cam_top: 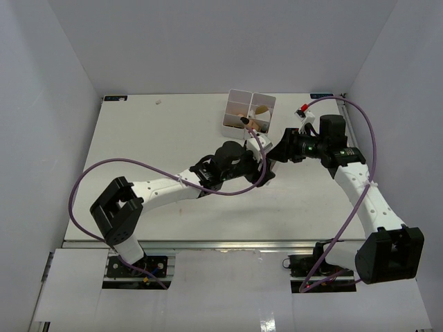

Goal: Organize the makeup

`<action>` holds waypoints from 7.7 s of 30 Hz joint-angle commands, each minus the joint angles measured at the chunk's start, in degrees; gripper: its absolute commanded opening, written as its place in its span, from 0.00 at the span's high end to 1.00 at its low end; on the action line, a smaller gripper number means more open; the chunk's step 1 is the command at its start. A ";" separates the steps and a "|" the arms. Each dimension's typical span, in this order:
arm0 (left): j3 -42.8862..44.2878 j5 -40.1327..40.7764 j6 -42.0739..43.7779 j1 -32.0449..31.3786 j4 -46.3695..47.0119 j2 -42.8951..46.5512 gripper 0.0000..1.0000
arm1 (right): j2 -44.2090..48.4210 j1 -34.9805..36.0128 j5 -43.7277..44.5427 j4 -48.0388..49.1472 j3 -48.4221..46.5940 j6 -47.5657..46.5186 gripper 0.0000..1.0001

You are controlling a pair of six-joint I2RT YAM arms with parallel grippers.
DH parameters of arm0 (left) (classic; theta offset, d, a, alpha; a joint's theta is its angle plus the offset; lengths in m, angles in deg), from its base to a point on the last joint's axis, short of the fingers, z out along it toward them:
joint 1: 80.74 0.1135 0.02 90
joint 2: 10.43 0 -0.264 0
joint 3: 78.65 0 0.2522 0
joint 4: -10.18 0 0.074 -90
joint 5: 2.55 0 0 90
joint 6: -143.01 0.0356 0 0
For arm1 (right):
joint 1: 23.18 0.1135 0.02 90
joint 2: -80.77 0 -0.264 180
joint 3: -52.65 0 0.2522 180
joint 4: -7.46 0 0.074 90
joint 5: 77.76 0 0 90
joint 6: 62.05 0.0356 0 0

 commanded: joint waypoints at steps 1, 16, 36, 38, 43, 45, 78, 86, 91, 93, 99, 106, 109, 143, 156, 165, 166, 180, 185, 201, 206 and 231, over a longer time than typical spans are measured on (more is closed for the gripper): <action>2.54 1.52 1.06 -0.24 -0.83 0.07 0.97 | 2.15 0.41 3.54 0.39 -0.04 -2.14 0.54; 3.89 3.17 0.42 -0.24 -0.28 0.13 0.56 | 1.47 0.46 1.21 -0.01 -1.87 -4.93 0.92; -1.71 2.28 2.02 7.56 -15.19 18.92 0.02 | -11.30 0.20 1.77 -4.97 -22.94 -25.67 0.92; -4.59 -0.91 1.15 11.56 -17.57 23.17 0.02 | -15.24 0.20 2.58 -5.28 -28.44 -28.49 0.92; -13.85 -3.89 1.74 19.23 -18.74 32.85 0.02 | -27.51 0.07 2.80 -7.62 -45.02 -36.31 0.92; -19.06 -3.67 2.20 21.19 -18.29 35.33 0.02 | -32.90 -0.04 2.97 -9.28 -52.65 -39.24 0.92; -25.20 0.74 3.96 24.40 -19.26 38.49 0.02 | -59.35 -1.56 0.97 2.53 -69.79 -55.65 0.89; -25.14 0.24 3.96 24.76 -19.17 38.21 0.02 | -58.10 -1.56 -1.61 4.67 -66.72 -55.97 0.88; -25.14 -0.16 3.96 24.81 -19.01 38.34 0.02 | -55.99 -1.67 -3.82 5.43 -63.17 -57.36 0.87; -25.11 -0.39 3.96 24.84 -18.99 38.31 0.02 | -55.04 -1.73 -4.52 5.87 -61.82 -57.90 0.87; -25.11 -0.61 3.96 24.95 -18.99 38.48 0.02 | -54.11 -2.16 -6.91 5.51 -60.30 -60.13 0.86; -25.05 -0.81 3.96 24.98 -18.99 38.42 0.02 | -54.94 -2.98 -7.11 3.85 -59.99 -63.70 0.84; -25.14 -0.73 4.05 24.98 -18.91 38.26 0.02 | -56.11 -3.48 -6.78 3.34 -61.26 -64.54 0.83; -24.96 -11.51 -3.14 27.27 -15.83 37.64 0.02 | -19.56 -20.34 12.92 2.79 -18.49 -22.70 0.10; -24.43 -13.82 -3.69 27.27 -17.18 36.41 0.02 | -23.62 -21.72 21.69 -27.93 -21.21 -64.03 0.10; -23.97 -11.87 -4.30 27.27 -18.75 36.42 0.02 | -32.29 -21.77 25.01 -26.57 -25.28 -68.17 0.02; -23.78 -11.75 -4.30 27.27 -18.95 36.48 0.02 | -33.17 -21.77 25.26 -26.07 -25.48 -68.11 0.00; -23.56 -14.51 -4.69 27.27 -19.10 39.27 0.02 | -42.29 -21.67 29.52 -23.13 -28.39 -65.53 0.23; -23.54 -15.69 -4.94 27.27 -19.08 39.75 0.02 | -44.28 -21.31 29.65 -23.59 -28.89 -65.07 0.29; -23.56 -16.33 -4.87 27.27 -18.91 39.92 0.02 | -49.30 -20.54 31.78 -21.77 -29.31 -63.83 0.46; -23.56 -16.11 -4.83 27.36 -18.99 39.83 0.02 | -49.66 -20.45 31.72 -21.36 -29.15 -63.63 0.58; -31.31 -39.23 -29.04 27.22 18.43 33.59 0.02 | -20.86 -20.65 -5.33 -38.46 -21.55 -64.26 0.83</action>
